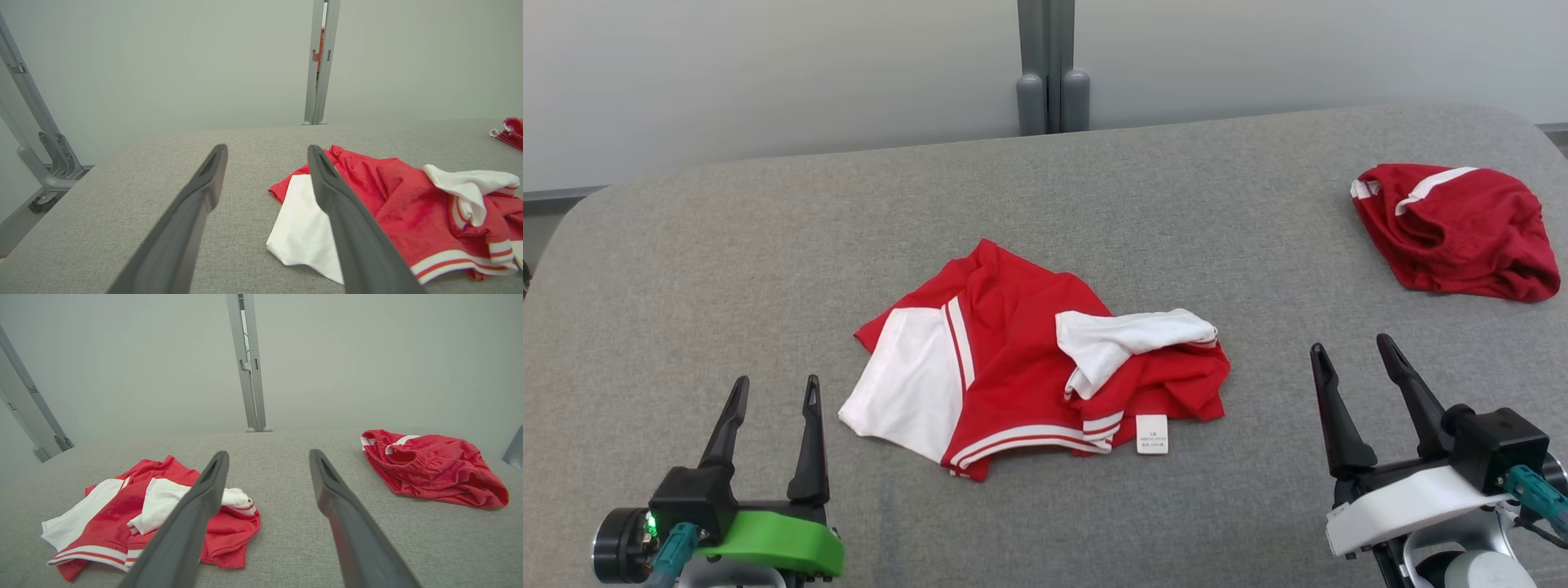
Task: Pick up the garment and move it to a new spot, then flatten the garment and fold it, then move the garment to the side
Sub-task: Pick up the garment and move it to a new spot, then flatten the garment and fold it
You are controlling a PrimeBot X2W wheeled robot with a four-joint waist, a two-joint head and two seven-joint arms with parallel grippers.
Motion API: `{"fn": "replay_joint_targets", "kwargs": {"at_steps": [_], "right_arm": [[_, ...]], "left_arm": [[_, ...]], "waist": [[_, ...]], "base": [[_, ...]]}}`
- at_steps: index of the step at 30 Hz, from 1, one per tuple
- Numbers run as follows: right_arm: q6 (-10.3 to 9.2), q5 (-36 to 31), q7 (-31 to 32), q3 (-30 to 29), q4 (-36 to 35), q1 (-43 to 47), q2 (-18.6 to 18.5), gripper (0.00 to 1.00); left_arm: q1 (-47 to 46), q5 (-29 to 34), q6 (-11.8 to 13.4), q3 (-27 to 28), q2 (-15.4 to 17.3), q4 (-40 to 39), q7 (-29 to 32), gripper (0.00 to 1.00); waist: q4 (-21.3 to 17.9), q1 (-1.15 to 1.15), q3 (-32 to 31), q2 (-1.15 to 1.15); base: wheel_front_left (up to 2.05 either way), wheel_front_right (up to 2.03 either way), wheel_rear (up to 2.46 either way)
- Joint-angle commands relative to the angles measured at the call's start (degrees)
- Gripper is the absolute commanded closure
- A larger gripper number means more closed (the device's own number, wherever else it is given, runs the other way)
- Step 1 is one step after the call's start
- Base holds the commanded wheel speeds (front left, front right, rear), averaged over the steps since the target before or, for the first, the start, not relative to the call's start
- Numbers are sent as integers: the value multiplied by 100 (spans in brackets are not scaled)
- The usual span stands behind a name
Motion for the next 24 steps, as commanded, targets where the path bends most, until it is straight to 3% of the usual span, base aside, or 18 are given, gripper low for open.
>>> {"fn": "replay_joint_targets", "kwargs": {"at_steps": [1, 18, 24], "right_arm": [[-7, 7, 15, 8, -21, -8, -1, 0], [-7, 54, -45, 9, -18, -112, 8, 0], [-7, 20, -51, -41, -129, -273, 12, 0]], "left_arm": [[67, -76, 35, 14, 37, 12, -16, 0], [-144, -3, 69, -42, 63, -91, -16, 0], [-729, 207, -152, -467, -119, -235, 156, 0]], "waist": [[0, 0, 0, 0], [11, 0, 168, 0], [10, 0, 574, 0]], "base": [[0, 0, 0], [0, 0, 0], [0, 0, 0]]}}
